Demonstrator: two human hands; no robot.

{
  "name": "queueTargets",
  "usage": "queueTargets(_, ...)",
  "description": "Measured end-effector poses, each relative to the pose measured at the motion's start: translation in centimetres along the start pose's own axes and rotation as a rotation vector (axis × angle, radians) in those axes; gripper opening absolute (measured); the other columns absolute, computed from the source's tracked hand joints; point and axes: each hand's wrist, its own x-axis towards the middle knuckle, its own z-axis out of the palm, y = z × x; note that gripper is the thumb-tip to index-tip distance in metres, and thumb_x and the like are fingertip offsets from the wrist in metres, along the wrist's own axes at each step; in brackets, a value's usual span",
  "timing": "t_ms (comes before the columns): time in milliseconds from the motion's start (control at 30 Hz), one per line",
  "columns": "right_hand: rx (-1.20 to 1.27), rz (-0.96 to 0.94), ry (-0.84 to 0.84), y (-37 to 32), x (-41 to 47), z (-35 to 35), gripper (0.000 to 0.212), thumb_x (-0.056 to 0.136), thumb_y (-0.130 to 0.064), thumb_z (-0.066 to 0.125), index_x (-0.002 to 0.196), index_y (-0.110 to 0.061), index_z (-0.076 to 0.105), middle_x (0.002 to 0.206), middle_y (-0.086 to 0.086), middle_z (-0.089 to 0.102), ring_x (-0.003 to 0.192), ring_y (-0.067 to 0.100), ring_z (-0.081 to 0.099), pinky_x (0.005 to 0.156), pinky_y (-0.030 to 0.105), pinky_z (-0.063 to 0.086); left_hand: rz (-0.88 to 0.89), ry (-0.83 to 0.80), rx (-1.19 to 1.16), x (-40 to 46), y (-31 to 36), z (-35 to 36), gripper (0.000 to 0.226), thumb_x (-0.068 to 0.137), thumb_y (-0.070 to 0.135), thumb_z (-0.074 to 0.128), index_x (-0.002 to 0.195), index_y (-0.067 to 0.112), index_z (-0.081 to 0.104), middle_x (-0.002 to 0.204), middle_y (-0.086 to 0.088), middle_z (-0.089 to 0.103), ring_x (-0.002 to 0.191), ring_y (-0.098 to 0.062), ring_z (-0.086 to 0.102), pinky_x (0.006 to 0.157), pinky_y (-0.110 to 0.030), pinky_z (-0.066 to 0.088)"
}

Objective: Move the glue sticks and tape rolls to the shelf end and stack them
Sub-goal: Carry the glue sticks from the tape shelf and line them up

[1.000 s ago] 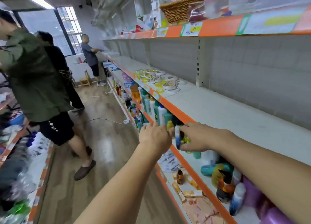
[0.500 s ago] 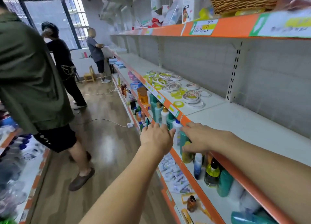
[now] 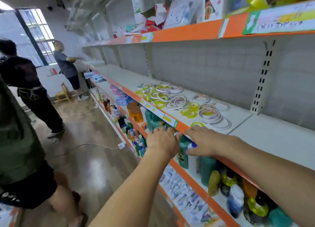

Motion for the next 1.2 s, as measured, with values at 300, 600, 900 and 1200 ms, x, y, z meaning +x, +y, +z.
queueTargets(300, 0.012, 0.042, -0.029, -1.4, 8.3, -0.8, 0.058, 0.085, -0.054, 0.061, 0.13, -0.021, 0.045, 0.129, 0.007, 0.043, 0.117, 0.029, 0.046, 0.096, 0.045, 0.046, 0.074, -0.021, -0.022, 7.5, -5.0, 1.3, 0.062, 0.103, 0.055, 0.016, 0.138, 0.014, 0.046, 0.139, -0.013, 0.048, 0.13, -0.032, 0.042, 0.106, -0.045, 0.033)
queueTargets(600, 0.024, 0.022, 0.035, -1.7, 20.7, -3.8, 0.07, 0.069, -0.065, 0.049, 0.123, -0.021, 0.05, 0.121, 0.008, 0.05, 0.116, 0.03, 0.051, 0.093, 0.047, 0.047, 0.071, -0.027, -0.012, 18.3, -10.6, 1.1, 0.059, 0.103, 0.054, 0.016, 0.137, 0.015, 0.045, 0.141, -0.012, 0.048, 0.131, -0.032, 0.042, 0.107, -0.044, 0.033)
queueTargets(900, 0.111, 0.088, 0.138, 2.2, 30.8, -8.0, 0.055, 0.091, -0.042, 0.061, 0.136, -0.014, 0.048, 0.131, 0.011, 0.053, 0.119, 0.03, 0.053, 0.094, 0.038, 0.047, 0.057, 0.01, -0.064, 29.4, -13.8, 0.2, 0.058, 0.102, 0.054, 0.018, 0.134, 0.016, 0.048, 0.139, -0.009, 0.049, 0.131, -0.031, 0.043, 0.109, -0.047, 0.033)
queueTargets(1200, 0.233, 0.277, 0.204, 6.5, 35.9, -8.6, 0.054, 0.086, -0.032, 0.066, 0.136, -0.018, 0.052, 0.132, 0.002, 0.054, 0.118, 0.021, 0.054, 0.091, 0.031, 0.047, 0.052, 0.159, -0.175, 37.9, -16.8, 0.5, 0.05, 0.104, 0.048, 0.021, 0.132, 0.017, 0.047, 0.134, -0.007, 0.053, 0.125, -0.029, 0.048, 0.1, -0.043, 0.039)
